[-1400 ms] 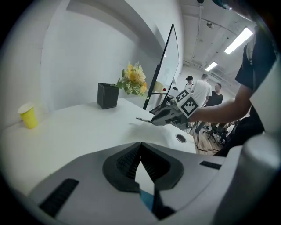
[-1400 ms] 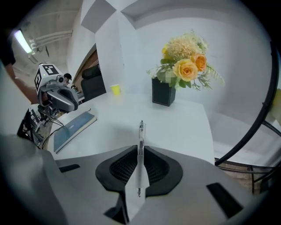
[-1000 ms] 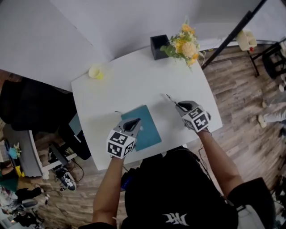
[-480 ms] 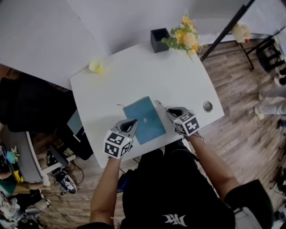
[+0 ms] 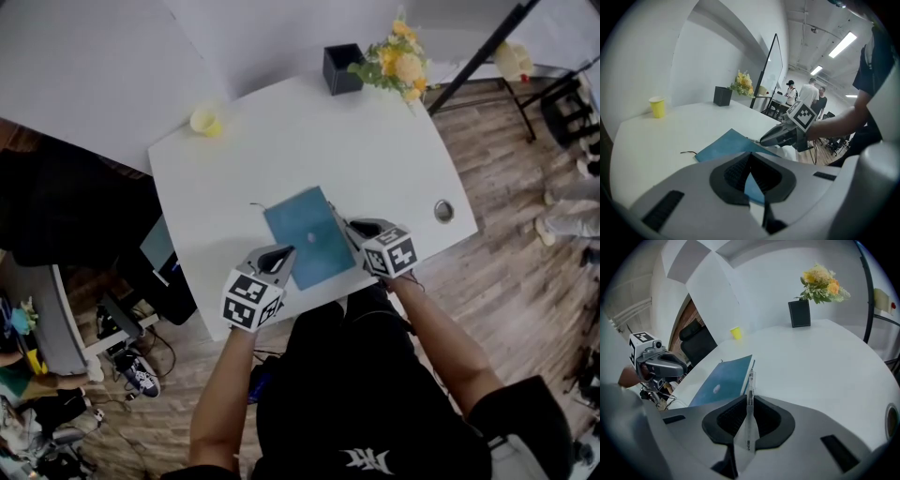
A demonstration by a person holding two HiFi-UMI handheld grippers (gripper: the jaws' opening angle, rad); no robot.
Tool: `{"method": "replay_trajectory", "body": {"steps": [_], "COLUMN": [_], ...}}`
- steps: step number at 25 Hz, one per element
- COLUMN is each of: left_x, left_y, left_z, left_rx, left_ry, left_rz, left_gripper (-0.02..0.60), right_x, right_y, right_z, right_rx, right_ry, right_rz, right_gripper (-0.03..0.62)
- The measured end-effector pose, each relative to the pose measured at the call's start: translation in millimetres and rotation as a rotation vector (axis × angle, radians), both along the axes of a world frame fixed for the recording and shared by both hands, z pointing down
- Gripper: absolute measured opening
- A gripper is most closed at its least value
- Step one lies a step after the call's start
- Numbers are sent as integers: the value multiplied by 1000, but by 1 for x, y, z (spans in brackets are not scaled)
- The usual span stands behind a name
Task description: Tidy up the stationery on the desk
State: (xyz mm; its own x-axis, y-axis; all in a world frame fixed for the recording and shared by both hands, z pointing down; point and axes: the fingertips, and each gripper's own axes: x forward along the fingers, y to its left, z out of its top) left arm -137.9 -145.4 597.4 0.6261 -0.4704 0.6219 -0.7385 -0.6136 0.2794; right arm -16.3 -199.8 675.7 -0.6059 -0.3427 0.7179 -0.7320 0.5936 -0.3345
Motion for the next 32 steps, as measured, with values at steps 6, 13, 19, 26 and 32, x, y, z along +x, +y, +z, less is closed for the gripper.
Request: {"method": "replay_trajectory", "body": {"steps": [6,13,19,26,32], "left_x": [-9,-8,-4,-2,-4], "left_y": [10,17,18,20,20], "left_z": [6,9,7,9,9], "left_rx": [-7,-18,-12,-15,-12], "left_ry": [-5,9,18,17,21], "left_rz": [0,2,12,15,6], "left_gripper": [3,3,3,3,3], "right_x": [-6,-12,-20,-17,-15], "right_y": [4,7,12,12,10], "right_z": [3,-2,-7,-8,-11], "right_rx": [-3,-15,-50,-62,-52], "right_ry": [-16,-61,-136,-160,-161], "right_rz": [3,-14,-30,-17,-17], "right_gripper": [67,67,69,69,69]}}
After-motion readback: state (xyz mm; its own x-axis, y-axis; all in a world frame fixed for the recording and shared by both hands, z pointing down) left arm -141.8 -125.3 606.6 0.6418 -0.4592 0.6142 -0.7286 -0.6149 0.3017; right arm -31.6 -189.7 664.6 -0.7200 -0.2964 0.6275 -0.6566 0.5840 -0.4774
